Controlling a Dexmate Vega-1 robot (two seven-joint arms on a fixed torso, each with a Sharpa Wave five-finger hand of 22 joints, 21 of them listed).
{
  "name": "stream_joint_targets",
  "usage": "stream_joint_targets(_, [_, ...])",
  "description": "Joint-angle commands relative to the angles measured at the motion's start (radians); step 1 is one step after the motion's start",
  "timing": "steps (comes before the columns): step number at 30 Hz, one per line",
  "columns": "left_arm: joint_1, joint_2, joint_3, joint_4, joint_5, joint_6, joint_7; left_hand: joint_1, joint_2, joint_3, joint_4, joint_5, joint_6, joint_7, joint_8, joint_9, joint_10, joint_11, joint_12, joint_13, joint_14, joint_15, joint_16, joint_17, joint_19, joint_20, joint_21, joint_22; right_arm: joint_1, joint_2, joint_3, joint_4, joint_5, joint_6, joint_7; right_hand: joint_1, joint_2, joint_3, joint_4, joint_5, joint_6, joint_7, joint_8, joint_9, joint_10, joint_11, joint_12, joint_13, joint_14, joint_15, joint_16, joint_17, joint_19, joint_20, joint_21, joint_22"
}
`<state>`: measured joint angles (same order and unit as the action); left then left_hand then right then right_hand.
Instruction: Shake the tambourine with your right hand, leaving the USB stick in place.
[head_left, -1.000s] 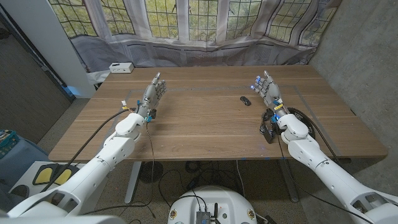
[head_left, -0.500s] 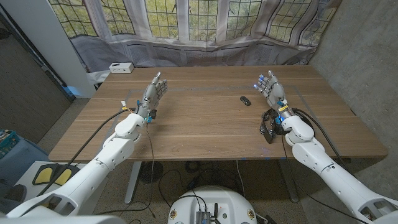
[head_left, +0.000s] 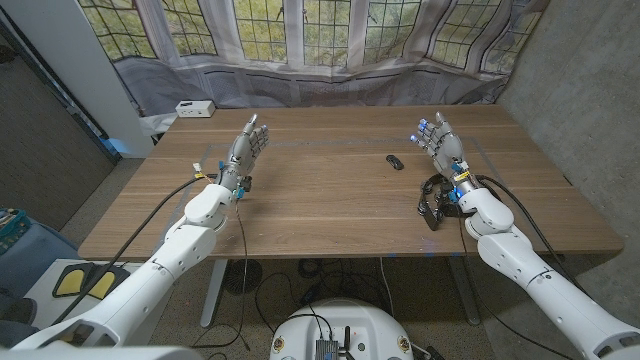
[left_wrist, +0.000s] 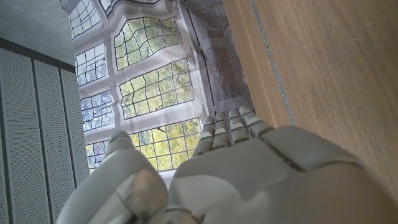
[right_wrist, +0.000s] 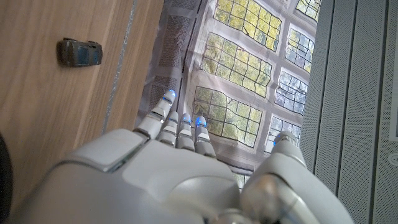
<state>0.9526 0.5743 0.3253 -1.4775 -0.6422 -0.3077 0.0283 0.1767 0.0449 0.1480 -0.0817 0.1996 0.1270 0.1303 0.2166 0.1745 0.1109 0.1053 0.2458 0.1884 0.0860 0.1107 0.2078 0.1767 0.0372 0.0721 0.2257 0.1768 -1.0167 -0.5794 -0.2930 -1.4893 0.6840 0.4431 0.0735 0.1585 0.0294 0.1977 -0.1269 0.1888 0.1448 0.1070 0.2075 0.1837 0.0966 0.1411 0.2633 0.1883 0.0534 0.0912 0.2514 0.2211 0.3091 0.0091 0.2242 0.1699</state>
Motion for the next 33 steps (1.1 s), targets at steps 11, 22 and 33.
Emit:
stream_joint_targets(11, [-0.008, 0.000, -0.003, 0.013, -0.005, -0.016, -0.027, 0.012, 0.001, 0.006, -0.008, -0.003, 0.013, -0.002, -0.002, 0.005, 0.011, -0.003, 0.003, 0.006, 0.010, 0.003, 0.001, 0.004, -0.002, 0.012, -0.004, 0.003, -0.105, -0.038, 0.047, -0.105, -0.047, 0.044, -0.071, 0.007, 0.003, 0.005, -0.001, 0.001, 0.008, -0.005, 0.000, 0.003, 0.010, 0.000, 0.002, 0.006, 0.004, 0.011, -0.003, 0.004, 0.002, 0.004, -0.008, 0.004])
stream_joint_targets(22, [-0.019, -0.004, 0.000, 0.020, 0.005, -0.030, -0.029, 0.013, 0.002, 0.006, -0.009, -0.004, 0.018, -0.004, -0.004, 0.005, 0.013, -0.005, 0.001, 0.006, 0.011, 0.000, -0.002, 0.004, -0.008, 0.016, -0.009, 0.003, -0.148, -0.060, 0.080, -0.139, -0.057, 0.061, -0.086, 0.010, 0.006, 0.005, -0.002, 0.001, 0.009, -0.007, -0.003, 0.003, 0.023, -0.003, 0.003, 0.006, 0.014, 0.005, -0.002, 0.004, 0.012, 0.003, -0.007, 0.004])
stream_joint_targets(33, [-0.026, -0.009, 0.008, 0.018, 0.006, -0.010, -0.020, 0.013, 0.003, 0.006, -0.010, -0.004, 0.018, -0.005, -0.007, 0.005, 0.012, -0.004, -0.002, 0.006, 0.009, -0.001, -0.005, 0.004, -0.010, 0.018, -0.011, 0.003, -0.178, -0.079, 0.103, -0.150, -0.061, 0.064, -0.086, 0.010, 0.006, 0.004, -0.002, 0.001, 0.010, -0.007, -0.004, 0.003, 0.027, 0.000, 0.003, 0.006, 0.017, 0.007, -0.002, 0.005, 0.013, 0.005, -0.008, 0.005])
